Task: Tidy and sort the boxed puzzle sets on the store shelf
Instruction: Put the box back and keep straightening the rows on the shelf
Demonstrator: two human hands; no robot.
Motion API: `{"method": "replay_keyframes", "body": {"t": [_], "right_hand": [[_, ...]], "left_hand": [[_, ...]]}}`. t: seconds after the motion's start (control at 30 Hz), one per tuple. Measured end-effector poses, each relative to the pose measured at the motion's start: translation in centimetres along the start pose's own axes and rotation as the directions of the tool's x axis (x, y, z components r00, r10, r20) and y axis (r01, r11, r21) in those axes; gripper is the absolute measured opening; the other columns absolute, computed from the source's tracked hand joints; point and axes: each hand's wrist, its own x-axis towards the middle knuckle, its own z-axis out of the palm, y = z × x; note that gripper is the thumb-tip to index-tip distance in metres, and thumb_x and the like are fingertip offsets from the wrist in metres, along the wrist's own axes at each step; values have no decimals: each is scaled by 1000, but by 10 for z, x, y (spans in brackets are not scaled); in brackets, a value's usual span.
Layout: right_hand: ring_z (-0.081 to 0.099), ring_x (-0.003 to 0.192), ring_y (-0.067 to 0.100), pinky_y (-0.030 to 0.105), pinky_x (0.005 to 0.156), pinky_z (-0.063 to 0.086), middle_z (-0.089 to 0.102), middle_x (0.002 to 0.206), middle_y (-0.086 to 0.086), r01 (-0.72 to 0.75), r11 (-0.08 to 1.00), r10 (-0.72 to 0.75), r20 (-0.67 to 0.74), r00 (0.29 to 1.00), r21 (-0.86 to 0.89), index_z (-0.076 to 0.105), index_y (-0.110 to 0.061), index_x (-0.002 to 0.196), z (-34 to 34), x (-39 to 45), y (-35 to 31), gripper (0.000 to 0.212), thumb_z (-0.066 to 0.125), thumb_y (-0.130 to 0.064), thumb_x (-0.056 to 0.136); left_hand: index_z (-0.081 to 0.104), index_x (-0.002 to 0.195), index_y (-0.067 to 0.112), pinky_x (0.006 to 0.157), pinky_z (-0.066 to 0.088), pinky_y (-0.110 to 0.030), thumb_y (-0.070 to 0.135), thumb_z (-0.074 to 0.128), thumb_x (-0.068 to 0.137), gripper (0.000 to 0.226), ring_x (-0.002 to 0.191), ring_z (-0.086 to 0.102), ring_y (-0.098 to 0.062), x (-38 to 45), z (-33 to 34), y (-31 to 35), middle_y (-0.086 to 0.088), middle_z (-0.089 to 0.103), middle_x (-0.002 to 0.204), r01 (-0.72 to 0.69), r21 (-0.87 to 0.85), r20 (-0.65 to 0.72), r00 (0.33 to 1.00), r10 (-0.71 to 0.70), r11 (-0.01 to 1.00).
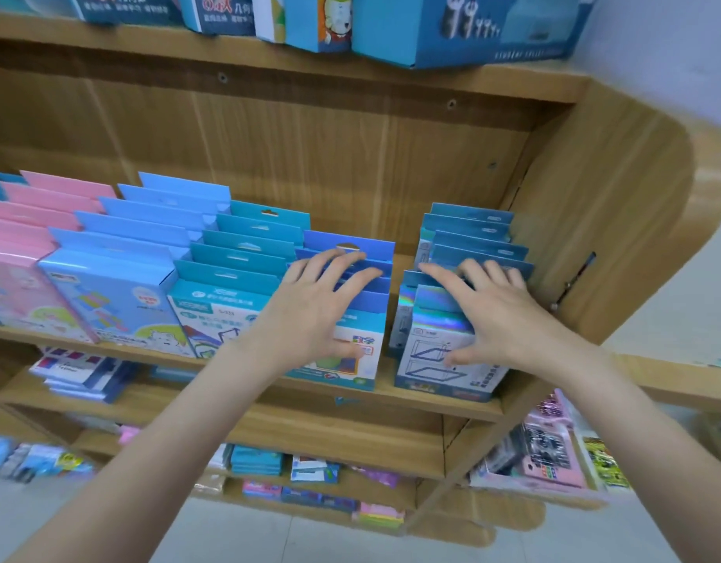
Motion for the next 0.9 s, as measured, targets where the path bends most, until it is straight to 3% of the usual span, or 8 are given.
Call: {"method": "replay_keyframes", "body": {"t": [0.1, 0.2, 0.3, 0.43, 0.57, 0.73, 0.83, 0.9], "right_hand": [[25, 115, 19, 33, 92, 22, 29, 123, -3, 26, 999, -26, -9, 1000, 34, -8, -38, 143, -2, 1, -10, 111, 68, -60, 66], [25, 120, 21, 37, 98, 21, 29, 130, 1, -4, 1000, 4, -52, 999, 14, -10, -32, 143, 0, 1, -18, 109, 64, -61, 69], [18, 131, 24, 45, 110, 10, 19, 144, 3, -45, 999, 42, -107, 993, -25, -13, -28, 144, 5, -4, -26, 108, 60, -63, 72], [7, 138, 26, 49, 113, 0, 5, 152, 1, -178, 984, 180, -114, 977, 29, -15, -31, 144, 8, -18, -23, 114, 59, -70, 67], [16, 134, 24, 40, 114, 12, 19, 147, 5, -151, 986, 159, -130, 979, 70, -3, -19, 147, 15, -18, -29, 112, 67, -59, 69], [8, 138, 23, 50, 113, -2, 14, 148, 4, -192, 979, 199, -112, 973, 72, -7, -23, 146, 15, -14, -33, 110, 64, -61, 71], [-3, 142, 18, 52, 114, -7, 5, 153, -2, -186, 960, 201, -53, 978, 211, -8, -28, 146, 4, -21, -31, 104, 56, -66, 73], [6, 141, 16, 48, 116, 4, 14, 153, -3, -169, 888, 243, -122, 962, 428, 7, -25, 146, -12, -24, -24, 95, 46, -69, 72]], "left_hand": [[46, 127, 19, 89, 43, -42, 62, 78, 44, 98, 116, 49, -31, -2, 1, 0, -9, 53, 129, 4, 15, -7, 1000, -4, 1000], [49, 125, 18, 91, 37, -41, 62, 78, 43, 98, 116, 50, -31, -2, 1, 0, -10, 54, 128, 6, 19, -4, 1000, -6, 1000], [49, 125, 20, 91, 39, -41, 63, 77, 42, 98, 115, 50, -30, -1, 2, 0, -9, 54, 129, 13, 16, -3, 1000, -13, 1000], [52, 125, 18, 90, 43, -44, 63, 78, 43, 97, 115, 52, -32, -1, 1, 0, -10, 54, 129, 19, 14, 24, 1000, -19, 1000], [52, 126, 17, 92, 41, -47, 60, 80, 45, 96, 118, 50, -33, -1, 2, 1, -11, 52, 131, 31, 0, 11, 999, -31, 1000], [51, 127, 16, 93, 40, -48, 58, 80, 44, 97, 119, 48, -34, -1, 0, 1, -11, 52, 131, 27, -41, 12, 1000, -26, 999], [33, 140, 21, 105, 21, -46, 63, 71, 58, 100, 133, 30, -30, 1, -5, 3, -8, 35, 145, 19, -86, 44, 999, -15, 996], [13, 146, 24, 110, 2, -41, 72, 56, 66, 102, 139, 11, -24, 3, -6, 5, -3, 16, 152, 23, -154, 72, 997, -12, 988]]}}
